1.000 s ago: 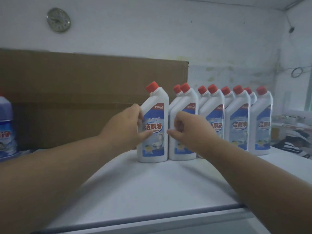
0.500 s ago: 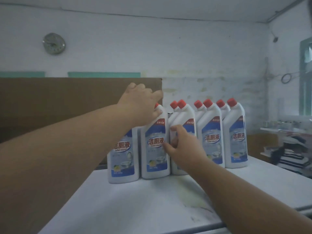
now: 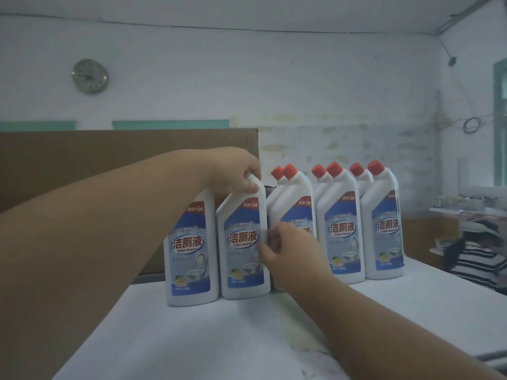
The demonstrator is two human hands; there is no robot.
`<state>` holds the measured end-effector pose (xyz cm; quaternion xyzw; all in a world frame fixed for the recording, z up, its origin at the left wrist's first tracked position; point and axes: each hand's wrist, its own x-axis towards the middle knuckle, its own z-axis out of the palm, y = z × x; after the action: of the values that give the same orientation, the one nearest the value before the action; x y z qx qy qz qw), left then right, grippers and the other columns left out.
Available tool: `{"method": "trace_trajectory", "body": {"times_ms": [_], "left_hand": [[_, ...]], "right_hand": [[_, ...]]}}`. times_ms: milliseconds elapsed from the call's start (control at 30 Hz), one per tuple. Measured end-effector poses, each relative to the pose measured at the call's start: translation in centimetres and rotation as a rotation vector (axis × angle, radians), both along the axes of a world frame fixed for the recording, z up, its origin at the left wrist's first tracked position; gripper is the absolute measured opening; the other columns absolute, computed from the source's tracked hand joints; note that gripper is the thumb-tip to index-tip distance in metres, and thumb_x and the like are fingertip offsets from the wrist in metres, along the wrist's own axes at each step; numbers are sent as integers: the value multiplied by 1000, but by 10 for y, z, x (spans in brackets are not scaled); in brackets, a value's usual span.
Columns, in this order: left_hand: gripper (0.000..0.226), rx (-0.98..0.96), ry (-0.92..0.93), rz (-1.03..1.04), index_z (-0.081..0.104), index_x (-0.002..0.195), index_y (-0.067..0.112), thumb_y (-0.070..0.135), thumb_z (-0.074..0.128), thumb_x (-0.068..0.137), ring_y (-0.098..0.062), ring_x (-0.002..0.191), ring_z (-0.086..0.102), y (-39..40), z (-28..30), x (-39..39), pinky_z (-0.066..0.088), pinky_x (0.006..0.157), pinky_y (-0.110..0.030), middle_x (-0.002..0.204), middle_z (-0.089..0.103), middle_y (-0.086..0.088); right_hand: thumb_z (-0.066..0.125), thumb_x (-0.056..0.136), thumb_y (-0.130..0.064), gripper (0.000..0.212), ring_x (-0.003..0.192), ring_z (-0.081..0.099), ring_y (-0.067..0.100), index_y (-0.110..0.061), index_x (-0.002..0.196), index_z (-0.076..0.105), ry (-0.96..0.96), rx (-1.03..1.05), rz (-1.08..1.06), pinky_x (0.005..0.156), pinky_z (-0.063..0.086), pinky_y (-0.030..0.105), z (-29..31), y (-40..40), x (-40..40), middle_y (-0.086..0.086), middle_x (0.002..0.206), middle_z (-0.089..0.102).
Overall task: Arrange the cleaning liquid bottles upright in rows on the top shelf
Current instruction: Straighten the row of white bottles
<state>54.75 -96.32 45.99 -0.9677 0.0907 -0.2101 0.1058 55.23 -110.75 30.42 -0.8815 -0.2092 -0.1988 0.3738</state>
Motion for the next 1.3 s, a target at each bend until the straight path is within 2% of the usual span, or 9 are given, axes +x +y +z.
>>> {"method": "trace_trajectory", "body": {"times_ms": [233, 367, 567, 733, 800, 900, 1067, 1167, 1300], "left_hand": [[30, -6, -3, -11, 62, 124, 25, 39, 58, 99, -14, 91, 52, 3, 1, -4, 47, 88, -30, 96, 53, 12], [31, -6, -2, -18, 62, 125, 23, 39, 58, 99, -14, 91, 52, 0, 2, -2, 48, 89, -30, 103, 57, 7], [23, 71, -65, -16, 60, 112, 29, 43, 59, 94, -17, 93, 53, -7, -2, -1, 51, 89, -34, 102, 58, 7], [42, 87, -190, -98, 52, 128, 28, 50, 56, 93, -21, 99, 57, -24, -6, 9, 48, 89, -37, 107, 61, 6], [49, -21, -186, -120, 44, 135, 29, 52, 56, 93, -22, 98, 58, -34, -4, 11, 50, 88, -38, 110, 62, 5], [45, -64, -124, -106, 47, 135, 31, 52, 53, 96, -19, 95, 56, -52, 2, 15, 49, 85, -35, 113, 60, 6], [31, -31, -41, -53, 63, 123, 23, 40, 52, 101, -14, 88, 54, -75, 7, 31, 44, 78, -27, 115, 63, 3], [27, -84, -39, -47, 67, 116, 21, 38, 54, 100, -12, 87, 56, -74, 9, 35, 43, 77, -27, 102, 64, 6], [27, -108, -36, -47, 67, 115, 20, 37, 52, 102, -8, 85, 55, -66, 9, 37, 43, 78, -26, 91, 59, 12]], "right_hand": [[59, 93, -52, 36, 88, 51, 8, -26, 117, 57, 58, -116, -52, 97, 52, 36, -1, 5, -6, -7, 117, 64], [58, 94, -52, 28, 84, 51, 8, -28, 108, 54, 68, -131, -56, 95, 52, 35, 1, 4, -7, -9, 109, 62], [60, 95, -47, 22, 92, 60, 12, -27, 104, 55, -44, -17, -141, 95, 55, 40, 6, -9, -4, -7, 105, 65], [64, 94, -41, 20, 81, 58, 6, -27, 104, 56, -94, 65, -204, 74, 54, 23, 26, -38, 9, -7, 99, 64], [65, 93, -39, 18, 73, 52, 1, -28, 100, 52, -112, 58, -186, 61, 42, 14, 31, -49, 11, -11, 91, 58], [64, 94, -39, 18, 69, 48, -3, -30, 93, 49, -121, 54, -150, 56, 31, 10, 29, -60, 15, -16, 81, 51], [63, 94, -41, 16, 72, 49, -1, -30, 98, 52, -119, 68, -79, 62, 39, 9, 20, -66, 28, -17, 88, 53], [63, 94, -42, 21, 85, 54, 3, -31, 109, 54, -63, 112, -53, 84, 51, 22, 15, -66, 31, -13, 105, 59], [62, 95, -41, 19, 89, 55, 6, -28, 107, 54, -24, 110, -62, 89, 52, 28, 8, -62, 32, -10, 107, 60]]}}
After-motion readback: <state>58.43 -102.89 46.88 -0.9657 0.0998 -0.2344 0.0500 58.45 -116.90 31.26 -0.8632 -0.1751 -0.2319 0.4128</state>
